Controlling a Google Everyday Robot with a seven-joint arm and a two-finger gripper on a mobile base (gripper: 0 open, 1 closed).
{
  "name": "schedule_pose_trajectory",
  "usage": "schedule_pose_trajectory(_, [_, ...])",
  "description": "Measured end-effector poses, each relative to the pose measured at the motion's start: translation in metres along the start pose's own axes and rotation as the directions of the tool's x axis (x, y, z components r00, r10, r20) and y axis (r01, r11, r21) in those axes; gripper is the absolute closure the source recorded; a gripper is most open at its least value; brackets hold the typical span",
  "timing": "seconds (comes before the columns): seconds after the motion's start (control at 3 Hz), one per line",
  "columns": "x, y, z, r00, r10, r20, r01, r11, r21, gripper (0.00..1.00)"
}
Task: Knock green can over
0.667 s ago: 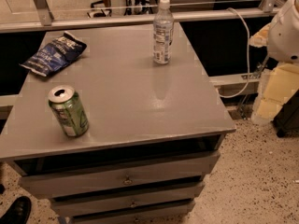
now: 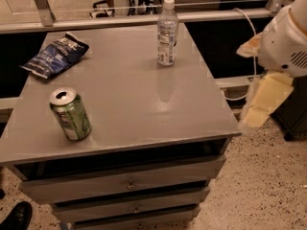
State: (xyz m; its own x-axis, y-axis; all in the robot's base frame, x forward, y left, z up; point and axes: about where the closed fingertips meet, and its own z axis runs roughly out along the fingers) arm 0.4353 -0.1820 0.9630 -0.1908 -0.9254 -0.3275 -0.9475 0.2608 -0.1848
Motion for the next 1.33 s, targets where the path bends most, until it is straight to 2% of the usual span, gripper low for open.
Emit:
schedule_pose_trajectory(0.33, [-0.054,0.02,0.029,0.981,0.0,0.193,0.016,0.9969,-0.078,0.0])
schedule_pose_trajectory(0.67, [-0.114,0.04,0.05,0.925,0.021,0.38,0.037,0.9889,-0.144,0.0])
schedule_pose_trajectory(1.0, [-0.169,0.068,0.056,0.845,0.073,0.531,0.05,0.9756,-0.214,0.0])
schedule_pose_trajectory(1.33, [-0.194,0.08,0.045,0.799,0.106,0.591,0.057,0.9664,-0.251,0.0])
